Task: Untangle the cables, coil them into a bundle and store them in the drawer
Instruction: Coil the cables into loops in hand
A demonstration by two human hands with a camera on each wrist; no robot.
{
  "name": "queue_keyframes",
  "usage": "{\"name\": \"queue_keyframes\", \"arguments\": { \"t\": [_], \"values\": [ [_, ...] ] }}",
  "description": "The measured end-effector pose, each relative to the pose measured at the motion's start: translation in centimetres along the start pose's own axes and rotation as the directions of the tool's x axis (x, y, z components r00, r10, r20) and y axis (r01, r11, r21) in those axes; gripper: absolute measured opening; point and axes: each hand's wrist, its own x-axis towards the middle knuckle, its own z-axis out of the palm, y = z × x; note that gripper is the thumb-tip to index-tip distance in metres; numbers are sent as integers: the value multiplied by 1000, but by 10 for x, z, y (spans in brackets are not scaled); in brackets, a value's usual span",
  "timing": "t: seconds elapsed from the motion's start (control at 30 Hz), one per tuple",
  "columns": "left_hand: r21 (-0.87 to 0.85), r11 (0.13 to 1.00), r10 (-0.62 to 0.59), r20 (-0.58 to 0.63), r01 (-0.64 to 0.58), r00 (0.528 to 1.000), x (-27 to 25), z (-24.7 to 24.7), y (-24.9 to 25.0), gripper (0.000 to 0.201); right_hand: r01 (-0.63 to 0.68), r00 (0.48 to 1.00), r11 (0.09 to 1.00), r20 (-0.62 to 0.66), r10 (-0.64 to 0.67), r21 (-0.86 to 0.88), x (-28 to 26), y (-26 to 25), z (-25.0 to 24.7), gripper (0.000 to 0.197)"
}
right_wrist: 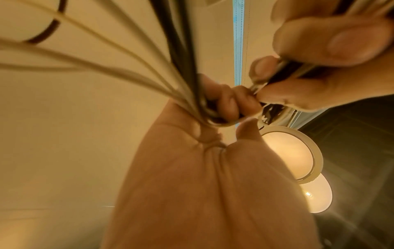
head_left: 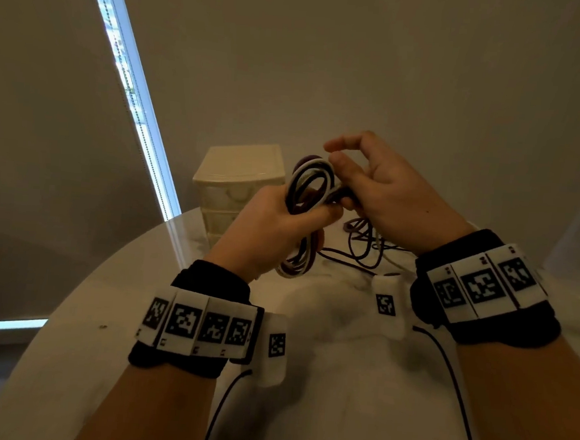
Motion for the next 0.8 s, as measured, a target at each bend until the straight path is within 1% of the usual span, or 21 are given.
{"name": "queue_keyframes", "arguments": {
  "t": [0.07, 0.13, 0.17, 0.23, 0.3, 0.37, 0.4, 0.5, 0.53, 0.6, 0.63, 0.67, 0.73, 0.8],
  "values": [
    [-12, 1000, 26, -73, -27, 997, 0, -7, -3, 16, 19, 1000, 997, 12, -20, 73, -1, 0, 0, 38],
    [-105, 993, 40, -159, -57, 987, 0, -12, -3, 18, 12, 998, 994, 64, -19, 107, -1, 1, -2, 42],
    [-179, 982, 29, -188, -64, 982, 0, -13, -2, 17, 7, 994, 996, 109, -17, 89, -1, 4, -3, 40],
    [-320, 945, -2, -215, -69, 977, -1, -14, 1, 15, 20, 981, 1000, 191, -20, 3, -2, 7, -1, 30],
    [-376, 922, -14, -260, -88, 965, 0, -14, 0, 14, 20, 976, 997, 220, -3, -76, -3, 11, -1, 23],
    [-384, 917, -20, -314, -107, 949, 2, -16, -3, 15, 19, 979, 989, 205, 12, -149, -1, 17, -1, 21],
    [-373, 920, -14, -333, -118, 943, 3, -16, -5, 16, 19, 985, 981, 175, 15, -195, 0, 20, -3, 20],
    [-351, 928, 0, -338, -126, 941, 5, -13, -7, 16, 32, 999, 948, -22, -41, -318, 1, 28, -10, 24],
    [-361, 924, -2, -329, -124, 944, 5, -12, -6, 15, 43, 997, 951, -42, -59, -307, 1, 29, -11, 30],
    [-386, 915, -18, -326, -116, 945, 6, -12, -5, 14, 72, 997, 974, 5, -73, -214, 0, 28, -9, 48],
    [-404, 907, -29, -336, -116, 942, 6, -12, -5, 14, 71, 997, 980, 34, -66, -184, 0, 27, -8, 54],
    [-428, 896, -44, -354, -120, 934, 6, -14, -6, 13, 67, 997, 980, 57, -57, -189, 0, 26, -6, 53],
    [-459, 879, -71, -400, -133, 914, 6, -17, -7, 14, 61, 994, 970, 104, -38, -235, 0, 25, -1, 36],
    [-450, 879, -60, -435, -159, 899, 6, -19, -6, 13, 59, 987, 969, 157, -21, -239, 0, 22, 6, 25]
  ]
}}
